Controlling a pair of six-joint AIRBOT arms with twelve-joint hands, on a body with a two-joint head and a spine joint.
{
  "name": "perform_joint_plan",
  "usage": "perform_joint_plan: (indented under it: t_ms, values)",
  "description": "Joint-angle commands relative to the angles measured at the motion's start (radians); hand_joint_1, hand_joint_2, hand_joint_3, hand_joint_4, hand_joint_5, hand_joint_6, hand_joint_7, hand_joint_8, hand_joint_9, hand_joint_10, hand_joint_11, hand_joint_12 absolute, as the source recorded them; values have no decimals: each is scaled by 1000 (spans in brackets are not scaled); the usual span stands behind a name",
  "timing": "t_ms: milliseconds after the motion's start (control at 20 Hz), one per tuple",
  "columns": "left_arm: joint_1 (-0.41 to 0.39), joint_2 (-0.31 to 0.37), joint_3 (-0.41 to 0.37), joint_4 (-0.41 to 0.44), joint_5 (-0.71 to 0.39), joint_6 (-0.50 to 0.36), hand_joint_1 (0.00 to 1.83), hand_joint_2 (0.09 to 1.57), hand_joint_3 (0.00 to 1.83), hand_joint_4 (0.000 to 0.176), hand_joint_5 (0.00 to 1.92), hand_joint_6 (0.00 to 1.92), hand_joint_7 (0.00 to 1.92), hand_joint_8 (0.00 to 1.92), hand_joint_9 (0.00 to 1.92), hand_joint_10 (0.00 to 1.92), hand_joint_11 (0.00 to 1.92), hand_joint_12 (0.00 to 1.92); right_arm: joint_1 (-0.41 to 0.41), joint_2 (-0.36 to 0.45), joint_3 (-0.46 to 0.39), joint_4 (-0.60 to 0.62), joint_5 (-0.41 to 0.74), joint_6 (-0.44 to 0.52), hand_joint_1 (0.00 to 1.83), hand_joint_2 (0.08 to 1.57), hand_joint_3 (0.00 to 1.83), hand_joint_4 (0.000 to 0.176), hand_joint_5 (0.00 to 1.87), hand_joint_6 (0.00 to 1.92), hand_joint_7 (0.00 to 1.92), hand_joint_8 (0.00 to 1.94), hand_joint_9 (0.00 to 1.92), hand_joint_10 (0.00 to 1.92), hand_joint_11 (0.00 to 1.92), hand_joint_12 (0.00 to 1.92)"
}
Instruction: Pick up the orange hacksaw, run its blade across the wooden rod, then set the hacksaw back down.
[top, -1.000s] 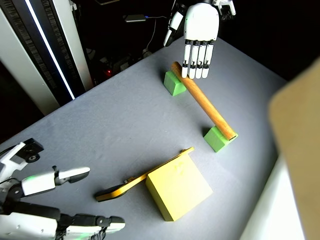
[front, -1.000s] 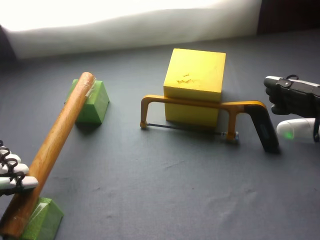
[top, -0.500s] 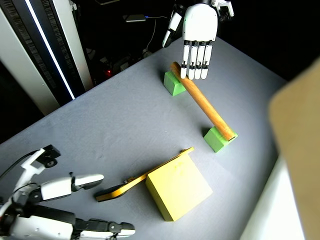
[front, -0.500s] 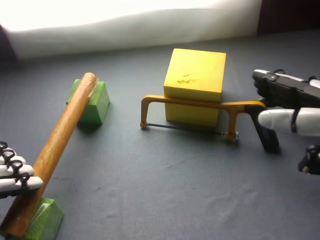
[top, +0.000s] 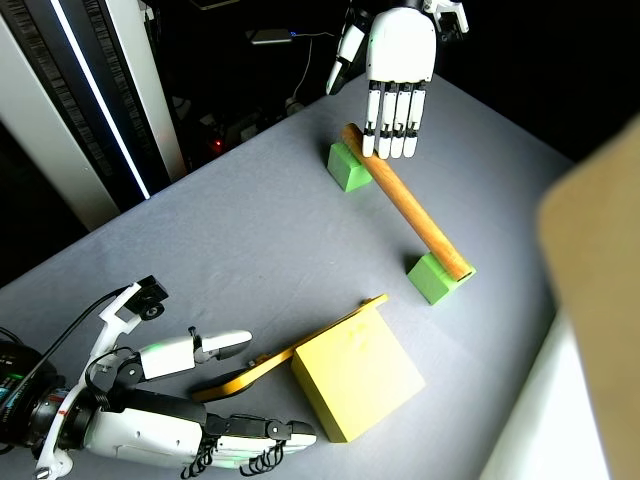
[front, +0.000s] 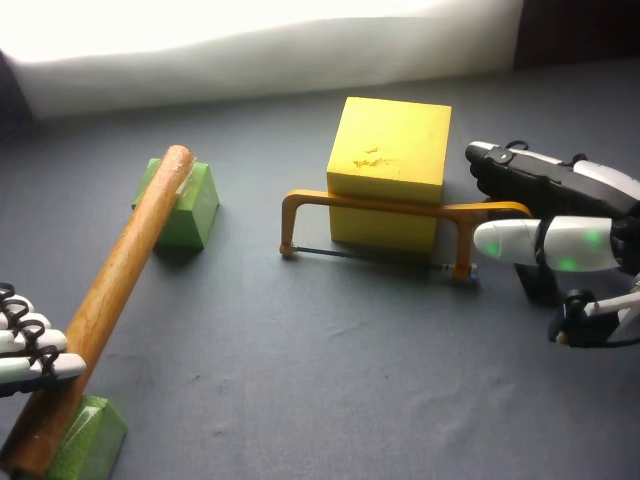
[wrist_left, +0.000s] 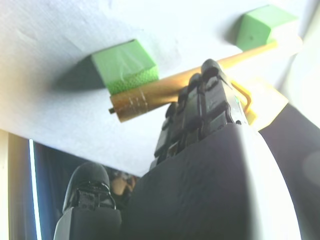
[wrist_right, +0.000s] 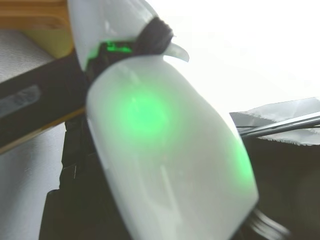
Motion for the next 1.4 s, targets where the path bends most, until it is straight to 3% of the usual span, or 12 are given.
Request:
perform_joint_plan:
  t_ms: [0,400,500,650,800,850,900,1000,1350]
  values:
    - [-6,-3,3,-15,-17,2,0,1185,1,0,19,6,9,4,0,0,0,136,15,0,4,18,120,6,977,1082,2,0,120,2,111,0,129,0,0,683]
    - [-12,-6,1,-15,-18,2,0,1184,0,0,11,0,8,1,3,0,0,105,38,-18,0,39,79,-57,1040,1065,0,0,162,5,151,5,159,5,0,691]
    - [-12,-6,-1,-15,-18,2,0,1186,0,0,21,1,11,0,1,0,0,126,44,-24,-6,85,79,-101,1047,1059,0,0,186,8,175,7,191,10,0,772]
    - [-13,-6,-3,-15,-18,2,0,1183,0,0,21,1,23,5,11,4,0,128,48,-26,-33,202,98,-196,1101,1125,8,0,284,11,297,9,322,17,6,1051]
    - [-15,-7,-7,-15,-22,2,0,1182,0,0,21,1,23,4,11,4,0,129,48,-27,-51,265,118,-238,1106,1132,5,0,297,7,313,5,339,11,0,1096]
    - [-16,-7,-8,-15,-22,2,0,1185,0,0,26,2,39,6,18,4,0,142,52,-27,-51,265,118,-243,1141,1167,6,0,560,44,608,37,620,70,243,1177]
    - [-16,-7,-8,-15,-22,2,0,1192,1,0,42,1,60,2,35,1,0,175,55,-27,-51,265,118,-244,1308,1189,2,0,699,1182,848,1110,876,1162,580,1469]
    - [-17,-7,-8,-15,-22,2,0,1188,0,0,45,0,58,0,41,0,0,206,57,-26,-53,266,129,-244,1356,1183,3,0,751,1103,848,1219,846,1429,728,1537]
    - [-17,-7,-10,-15,-22,2,0,1198,1,0,54,6,50,4,41,2,0,242,54,4,-89,266,193,-263,1356,1188,0,0,750,1186,822,1232,842,1419,755,1511]
